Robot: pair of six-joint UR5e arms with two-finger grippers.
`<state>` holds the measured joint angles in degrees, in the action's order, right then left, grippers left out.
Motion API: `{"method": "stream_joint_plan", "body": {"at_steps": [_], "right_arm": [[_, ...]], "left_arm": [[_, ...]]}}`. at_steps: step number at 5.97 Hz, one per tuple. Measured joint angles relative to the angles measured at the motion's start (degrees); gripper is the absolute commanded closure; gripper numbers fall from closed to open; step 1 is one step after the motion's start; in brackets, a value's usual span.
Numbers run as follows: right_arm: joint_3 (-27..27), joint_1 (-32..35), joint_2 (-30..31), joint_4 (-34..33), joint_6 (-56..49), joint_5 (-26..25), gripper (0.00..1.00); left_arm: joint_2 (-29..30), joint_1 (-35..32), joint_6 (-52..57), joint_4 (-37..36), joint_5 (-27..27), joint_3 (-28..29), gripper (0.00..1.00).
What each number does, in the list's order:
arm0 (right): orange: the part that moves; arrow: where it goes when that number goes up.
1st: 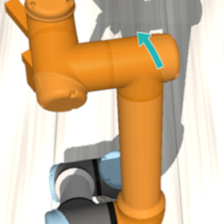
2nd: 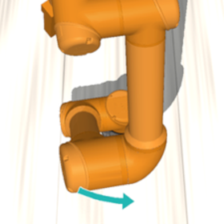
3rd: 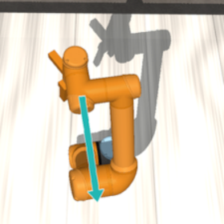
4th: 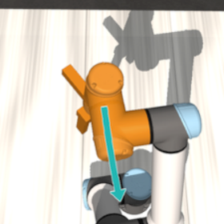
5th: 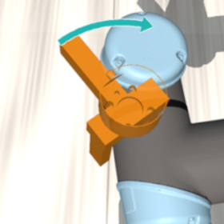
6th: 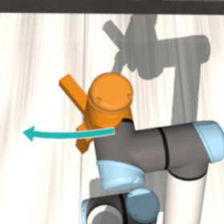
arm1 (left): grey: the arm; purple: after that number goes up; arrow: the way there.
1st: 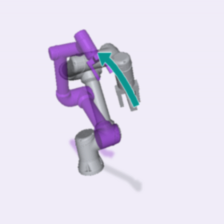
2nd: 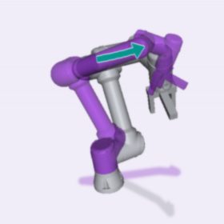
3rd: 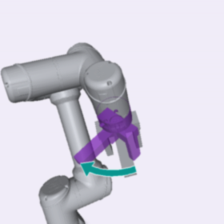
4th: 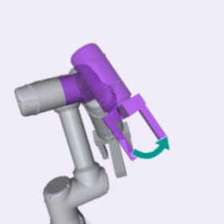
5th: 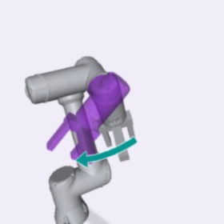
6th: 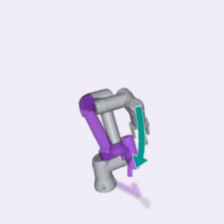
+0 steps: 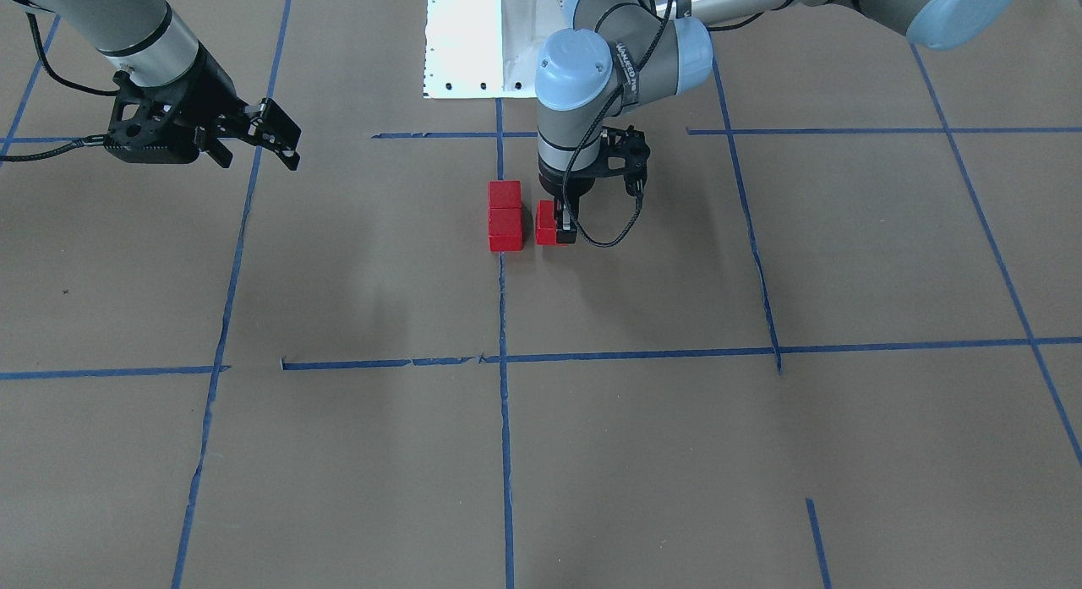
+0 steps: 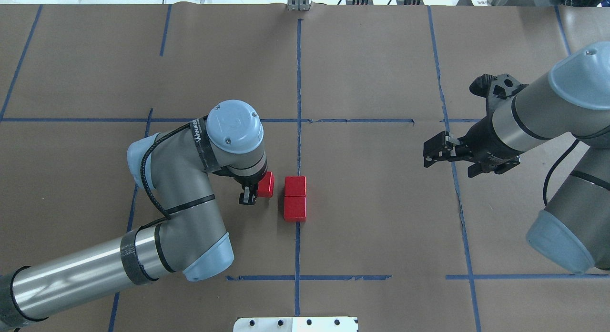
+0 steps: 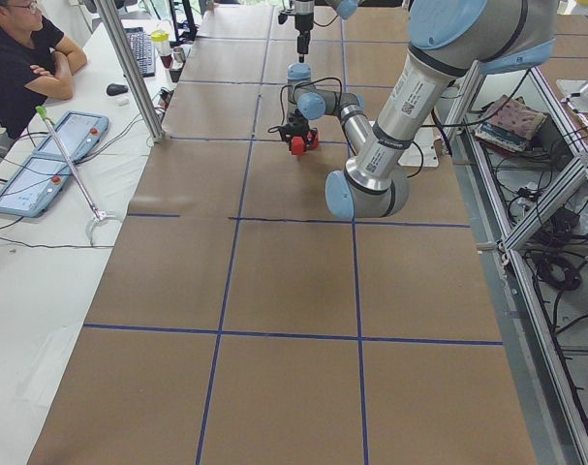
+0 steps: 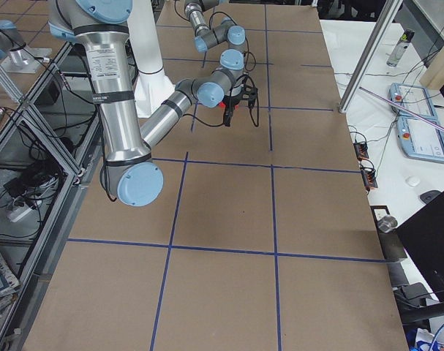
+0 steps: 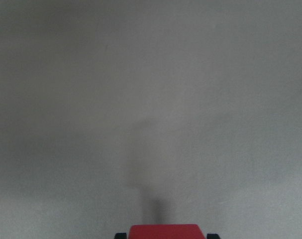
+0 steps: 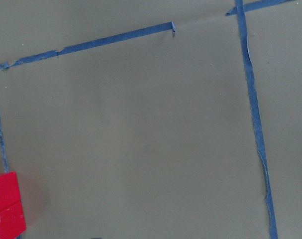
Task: Form red blocks into L shape at center
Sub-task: 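Carry the cube and set it beside the farther center cube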
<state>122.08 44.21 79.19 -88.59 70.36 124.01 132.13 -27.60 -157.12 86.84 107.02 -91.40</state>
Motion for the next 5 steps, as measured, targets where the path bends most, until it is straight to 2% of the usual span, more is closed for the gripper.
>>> {"method": "stream_joint_plan", "body": {"at_steps": [5], "right_arm": [[-0.09,0.00,0.03,0.00,-0.05,0.00,0.00]], "left_arm": [[0.86,0.40,-4.43,0.19,-0.31,1.70,1.00]]}}
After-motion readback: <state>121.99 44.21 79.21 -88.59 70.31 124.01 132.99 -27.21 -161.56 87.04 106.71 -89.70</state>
